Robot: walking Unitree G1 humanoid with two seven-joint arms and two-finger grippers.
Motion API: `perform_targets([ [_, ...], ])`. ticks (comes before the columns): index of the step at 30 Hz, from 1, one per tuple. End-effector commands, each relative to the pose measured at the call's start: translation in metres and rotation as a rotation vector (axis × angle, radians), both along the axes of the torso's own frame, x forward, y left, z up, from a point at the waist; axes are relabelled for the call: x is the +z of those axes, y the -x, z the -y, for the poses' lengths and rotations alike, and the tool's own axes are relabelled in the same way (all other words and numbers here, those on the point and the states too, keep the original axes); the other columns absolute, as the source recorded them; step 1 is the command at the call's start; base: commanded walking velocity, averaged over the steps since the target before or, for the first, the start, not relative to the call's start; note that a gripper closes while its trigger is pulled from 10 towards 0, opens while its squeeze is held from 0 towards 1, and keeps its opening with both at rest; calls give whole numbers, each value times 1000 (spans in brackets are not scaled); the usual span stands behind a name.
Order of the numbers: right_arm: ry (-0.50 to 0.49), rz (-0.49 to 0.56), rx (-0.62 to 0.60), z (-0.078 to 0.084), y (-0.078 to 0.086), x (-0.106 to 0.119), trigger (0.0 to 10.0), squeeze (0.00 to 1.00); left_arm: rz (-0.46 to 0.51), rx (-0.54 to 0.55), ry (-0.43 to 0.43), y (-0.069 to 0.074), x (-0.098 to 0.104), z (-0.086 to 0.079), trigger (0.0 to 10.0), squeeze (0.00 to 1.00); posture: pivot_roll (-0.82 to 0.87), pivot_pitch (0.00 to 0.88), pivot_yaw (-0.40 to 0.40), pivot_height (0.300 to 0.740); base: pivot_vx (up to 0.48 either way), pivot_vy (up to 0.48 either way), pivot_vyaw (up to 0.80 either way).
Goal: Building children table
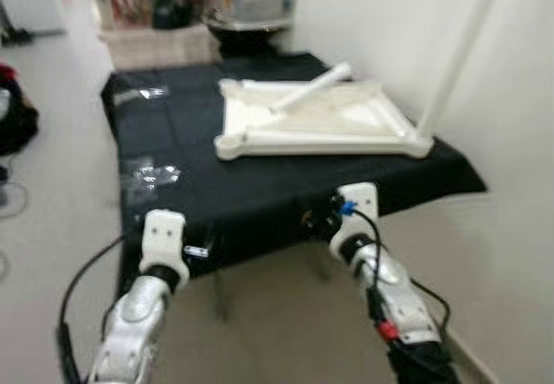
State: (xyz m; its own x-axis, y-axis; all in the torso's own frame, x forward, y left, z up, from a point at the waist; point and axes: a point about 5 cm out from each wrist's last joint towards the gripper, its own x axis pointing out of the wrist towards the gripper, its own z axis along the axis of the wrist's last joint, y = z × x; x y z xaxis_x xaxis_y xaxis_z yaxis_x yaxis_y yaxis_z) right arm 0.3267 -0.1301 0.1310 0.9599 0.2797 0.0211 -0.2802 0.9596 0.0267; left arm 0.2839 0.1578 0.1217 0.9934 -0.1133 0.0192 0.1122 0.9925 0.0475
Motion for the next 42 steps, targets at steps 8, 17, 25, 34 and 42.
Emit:
perform_targets([
  [8, -37, -44, -28, 4, -3, -7, 10000, 0, -9, -46, -5, -7, -4, 11, 10000, 0, -71, 0, 8, 740, 0, 244, 0],
  [17, -31, -34, -25, -5, -10, -6, 10000, 0, -32, 0, 19, -9, -7, 1, 10000, 0, -34, 0, -5, 740, 0, 213, 0],
  [25, -40, -47, -43, -4, -18, -5, 10000, 0, -30, -4, -29, -20, -7, 1, 10000, 0, -53, 0, -2, 740, 0, 420, 0],
  [34, -25, -67, -55, -5, -25, -11, 10000, 0, -45, -47, -120, -33, -13, 6, 10000, 0, -63, 0, 3, 740, 0, 0, 0],
  [42, -13, -86, -59, -4, -28, -17, 10000, 0, -61, -37, -127, -37, -20, 6, 10000, 0, -68, 0, -4, 740, 0, 0, 0],
])
